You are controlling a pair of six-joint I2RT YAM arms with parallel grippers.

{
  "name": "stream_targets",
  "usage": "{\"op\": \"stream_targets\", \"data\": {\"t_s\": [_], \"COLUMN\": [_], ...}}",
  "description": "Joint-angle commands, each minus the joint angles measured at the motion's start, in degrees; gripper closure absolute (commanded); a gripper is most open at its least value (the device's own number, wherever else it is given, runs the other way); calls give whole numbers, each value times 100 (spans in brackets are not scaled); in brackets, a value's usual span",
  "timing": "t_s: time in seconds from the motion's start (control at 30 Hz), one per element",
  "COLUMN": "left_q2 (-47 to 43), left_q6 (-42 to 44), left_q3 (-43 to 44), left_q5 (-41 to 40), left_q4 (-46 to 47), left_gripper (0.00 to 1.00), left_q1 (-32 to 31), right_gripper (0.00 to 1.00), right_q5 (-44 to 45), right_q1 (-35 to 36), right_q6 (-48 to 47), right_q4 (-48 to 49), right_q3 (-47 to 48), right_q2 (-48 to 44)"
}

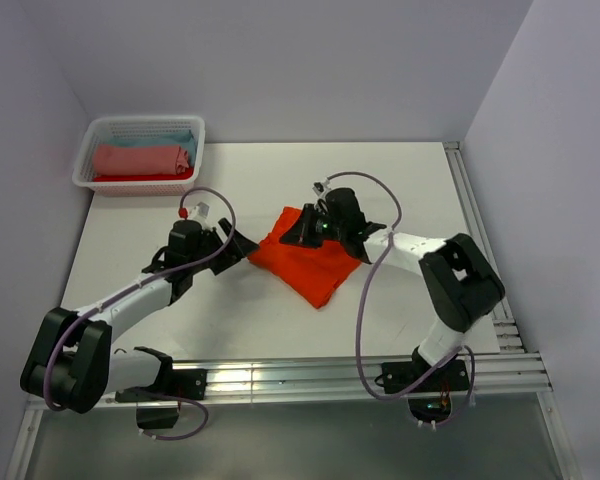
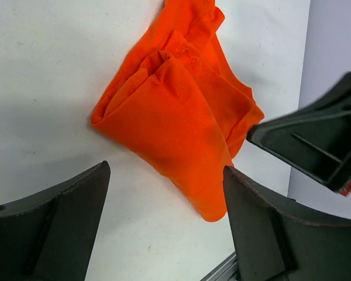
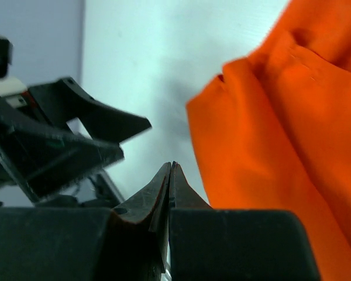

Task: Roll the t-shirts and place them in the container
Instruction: Roll the tshirt

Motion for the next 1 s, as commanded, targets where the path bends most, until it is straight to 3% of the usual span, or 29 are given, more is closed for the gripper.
{"op": "stream_targets", "data": {"t_s": [0.0, 0.13, 0.4, 0.7, 0.97], "left_q2": [-172, -189, -172, 381, 1145], "left_q6": [20, 46, 64, -164, -279], "left_q3": [-93, -119, -207, -506, -418], "left_q5": [-118, -110, -75, 154, 110], "left_q4": [121, 59, 94, 911, 1500], "left_gripper": [16, 16, 16, 16, 18], "left_q1": [27, 54, 63, 63, 54], "right_gripper": [100, 100, 100, 100, 95], "right_q5": [-621, -552, 80, 152, 116], "right_q1": [31, 31, 31, 14, -39], "right_q6": [1080, 1555, 1934, 1705, 767], "right_q4": [2002, 3073, 4236, 3929, 2893], "right_q3": [-113, -324, -808, -413, -290], "right_q2": [397, 1012, 2154, 2516, 1253]}}
